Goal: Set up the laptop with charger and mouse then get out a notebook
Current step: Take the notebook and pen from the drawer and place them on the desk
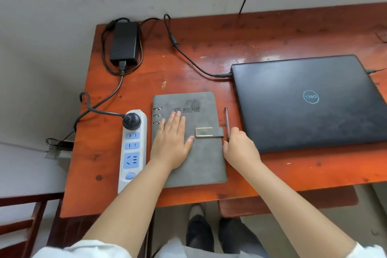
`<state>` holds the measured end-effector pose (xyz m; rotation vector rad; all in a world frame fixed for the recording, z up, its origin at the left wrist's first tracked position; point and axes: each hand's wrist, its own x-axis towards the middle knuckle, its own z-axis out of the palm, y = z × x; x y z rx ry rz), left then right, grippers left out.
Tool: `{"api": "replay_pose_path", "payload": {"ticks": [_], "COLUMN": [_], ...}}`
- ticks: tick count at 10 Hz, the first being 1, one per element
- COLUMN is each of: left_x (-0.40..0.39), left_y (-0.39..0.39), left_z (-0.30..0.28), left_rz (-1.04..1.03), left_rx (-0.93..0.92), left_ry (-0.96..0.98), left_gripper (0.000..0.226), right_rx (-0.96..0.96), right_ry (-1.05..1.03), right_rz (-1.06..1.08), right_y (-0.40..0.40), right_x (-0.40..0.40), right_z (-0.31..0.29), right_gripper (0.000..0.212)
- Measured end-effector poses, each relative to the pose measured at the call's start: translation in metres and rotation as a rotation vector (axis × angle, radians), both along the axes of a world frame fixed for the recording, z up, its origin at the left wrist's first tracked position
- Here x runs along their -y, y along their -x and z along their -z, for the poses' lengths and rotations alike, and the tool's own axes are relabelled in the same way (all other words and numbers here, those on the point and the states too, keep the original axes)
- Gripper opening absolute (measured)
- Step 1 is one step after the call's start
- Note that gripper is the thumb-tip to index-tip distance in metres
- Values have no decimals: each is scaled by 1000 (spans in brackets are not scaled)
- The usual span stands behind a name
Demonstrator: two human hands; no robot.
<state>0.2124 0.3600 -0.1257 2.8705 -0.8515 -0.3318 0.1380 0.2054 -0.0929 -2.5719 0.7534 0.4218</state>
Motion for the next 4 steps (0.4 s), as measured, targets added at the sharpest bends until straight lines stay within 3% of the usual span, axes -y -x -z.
{"api": "replay_pose_path", "payload": {"ticks": [2,3,4], "left_x": [3,3,3], "left_y": [0,0,-1], "left_z": [-3,-4,-3], "left_rz": [8,4,7], "left_rx": [0,-12,-2], "left_ry": [-36,-40,-36], "left_gripper": [64,65,65], "right_rx": [154,496,925], "right_ry": [-11,-171,-570], "right_rz": [-24,40,46], "right_y": [9,10,15], "right_x": [22,43,68], "right_z": [-34,-64,-140], "right_gripper": [21,6,6]}}
